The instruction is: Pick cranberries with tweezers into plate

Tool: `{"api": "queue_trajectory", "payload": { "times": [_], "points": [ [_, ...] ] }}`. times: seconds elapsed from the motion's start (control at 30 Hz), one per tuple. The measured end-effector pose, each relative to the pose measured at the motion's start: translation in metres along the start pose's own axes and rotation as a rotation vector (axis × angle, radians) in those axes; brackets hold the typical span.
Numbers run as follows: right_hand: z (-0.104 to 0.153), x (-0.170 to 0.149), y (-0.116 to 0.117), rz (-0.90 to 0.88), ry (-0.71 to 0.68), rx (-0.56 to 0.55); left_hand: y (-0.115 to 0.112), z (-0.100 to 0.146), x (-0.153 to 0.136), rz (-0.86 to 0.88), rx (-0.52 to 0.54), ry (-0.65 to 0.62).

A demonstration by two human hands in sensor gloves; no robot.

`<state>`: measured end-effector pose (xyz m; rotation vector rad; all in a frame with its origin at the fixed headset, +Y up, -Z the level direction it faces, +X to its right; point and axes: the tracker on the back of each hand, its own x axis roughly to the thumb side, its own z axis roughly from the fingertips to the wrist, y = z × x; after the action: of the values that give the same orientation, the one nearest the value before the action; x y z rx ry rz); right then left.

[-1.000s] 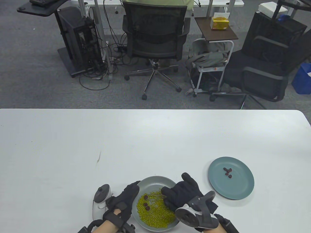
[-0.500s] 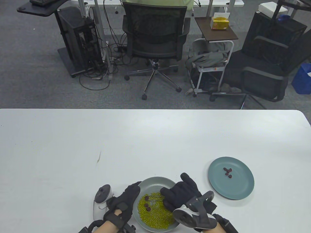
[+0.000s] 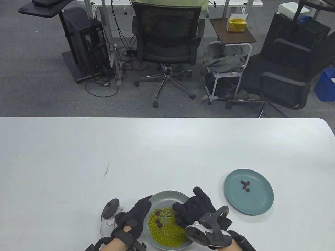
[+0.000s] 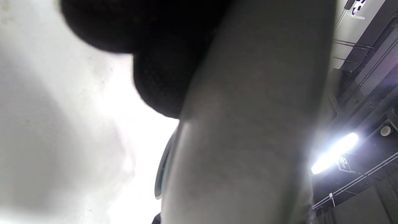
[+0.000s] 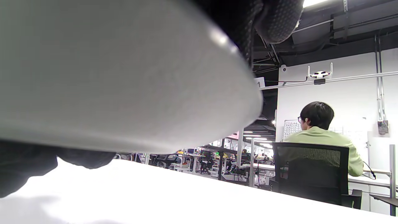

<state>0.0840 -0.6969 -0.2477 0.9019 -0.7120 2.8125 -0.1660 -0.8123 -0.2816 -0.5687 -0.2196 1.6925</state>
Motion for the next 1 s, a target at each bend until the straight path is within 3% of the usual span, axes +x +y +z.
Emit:
{"api": "queue_trajectory", "payload": {
  "times": [0.13,0.33,0.47,0.53,0.6,0.7,0.8,0.9,1.0],
  "points": [
    [-0.001,-0.009,-0.008,0.0,0.033,-0.035,0.005,0.001,0.0,0.003,0.02,-0.002],
    [0.004,-0.045,-0.038,0.003,0.163,-0.118,0.009,0.001,0.001,0.009,0.03,-0.006],
    [0.014,-0.09,-0.058,0.024,0.337,-0.149,0.01,0.001,0.001,0.011,0.036,-0.011],
    [0.024,-0.121,-0.067,0.049,0.484,-0.231,0.011,0.002,0.002,0.02,0.039,-0.012],
    [0.034,-0.153,-0.072,0.072,0.613,-0.23,0.013,0.002,0.002,0.029,0.041,-0.015],
    [0.05,-0.198,-0.066,0.079,0.814,-0.128,0.014,0.003,0.003,0.032,0.047,-0.019],
    [0.065,-0.233,-0.041,0.061,0.959,0.038,0.015,0.003,0.003,0.04,0.048,-0.016],
    [0.071,-0.246,-0.013,0.035,0.978,0.191,0.014,0.003,0.003,0.037,0.047,-0.014],
    [0.074,-0.251,-0.001,0.048,0.994,0.282,0.015,0.004,0.004,0.035,0.049,-0.019]
  ]
}}
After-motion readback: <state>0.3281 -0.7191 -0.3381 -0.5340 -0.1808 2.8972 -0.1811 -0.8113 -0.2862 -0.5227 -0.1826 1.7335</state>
